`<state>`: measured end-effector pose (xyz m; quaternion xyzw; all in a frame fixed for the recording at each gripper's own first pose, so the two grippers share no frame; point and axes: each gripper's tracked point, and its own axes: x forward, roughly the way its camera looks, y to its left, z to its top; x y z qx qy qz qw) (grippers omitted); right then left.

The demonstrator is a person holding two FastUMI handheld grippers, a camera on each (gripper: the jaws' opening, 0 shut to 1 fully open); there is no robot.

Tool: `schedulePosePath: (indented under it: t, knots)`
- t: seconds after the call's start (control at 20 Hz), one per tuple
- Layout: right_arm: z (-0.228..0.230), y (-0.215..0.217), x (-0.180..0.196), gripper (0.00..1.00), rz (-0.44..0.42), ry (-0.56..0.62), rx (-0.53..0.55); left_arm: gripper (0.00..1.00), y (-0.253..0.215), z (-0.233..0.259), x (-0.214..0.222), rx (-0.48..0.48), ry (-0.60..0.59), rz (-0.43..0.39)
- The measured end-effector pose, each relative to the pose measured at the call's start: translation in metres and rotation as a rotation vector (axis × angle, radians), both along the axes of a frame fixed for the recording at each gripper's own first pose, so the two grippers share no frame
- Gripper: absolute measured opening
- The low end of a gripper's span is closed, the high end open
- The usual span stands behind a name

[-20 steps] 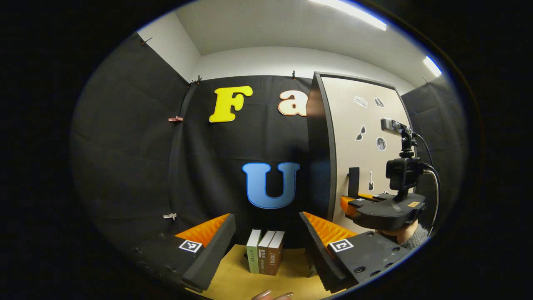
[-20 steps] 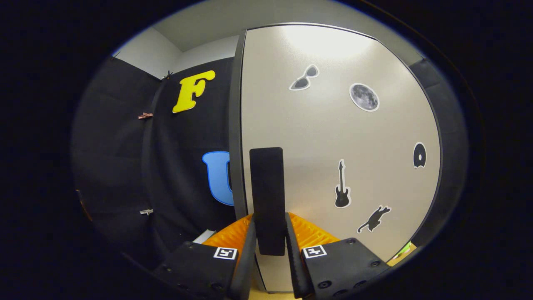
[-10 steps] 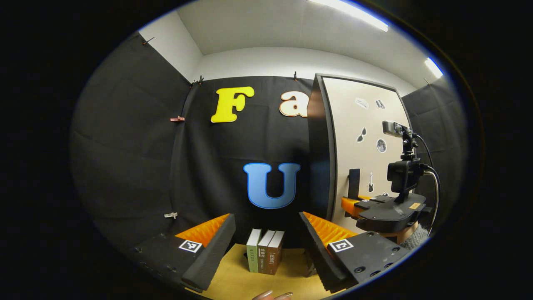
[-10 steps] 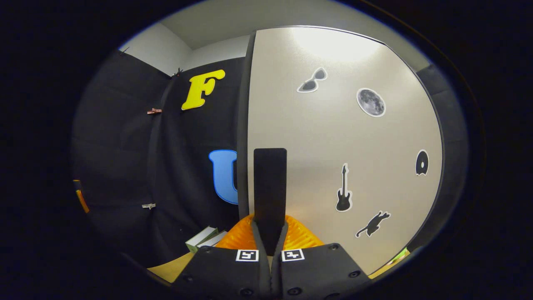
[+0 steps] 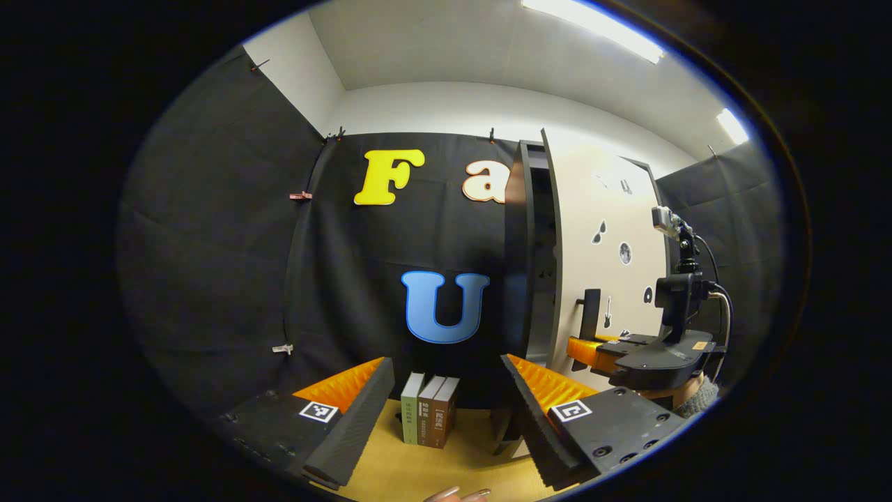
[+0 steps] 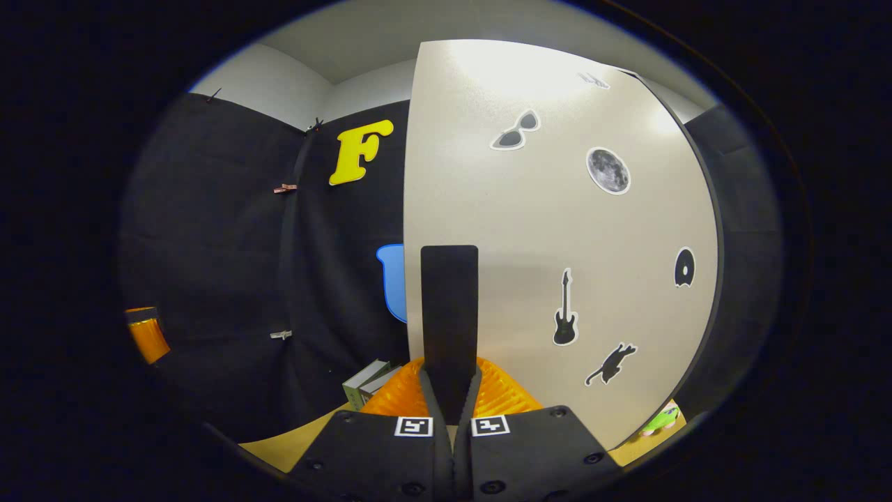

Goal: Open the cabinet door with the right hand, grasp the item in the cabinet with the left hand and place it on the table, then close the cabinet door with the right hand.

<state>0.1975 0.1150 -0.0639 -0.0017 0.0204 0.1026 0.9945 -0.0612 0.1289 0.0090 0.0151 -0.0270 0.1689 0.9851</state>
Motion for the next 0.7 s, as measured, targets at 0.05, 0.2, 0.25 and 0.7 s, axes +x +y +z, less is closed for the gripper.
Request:
schedulePosePath:
  t: [0.05, 0.2, 0.25, 0.7]
  knots:
    - [0.0, -0.002, -0.005, 0.05, -0.008, -0.002, -0.015, 0.95, 0.0, 0.001, -0.002, 0.002, 0.002, -0.007]
    - [0.001, -0.009, -0.022, 0.05, -0.015, 0.012, -0.015, 0.95, -0.01, 0.012, -0.023, 0.023, -0.022, -0.027]
    - [0.003, -0.012, -0.026, 0.05, -0.022, 0.012, -0.012, 0.95, -0.011, 0.012, -0.029, 0.032, -0.029, -0.03]
    - [0.008, -0.037, -0.061, 0.05, -0.096, 0.001, -0.059, 0.95, -0.048, -0.015, -0.031, -0.025, 0.01, -0.203]
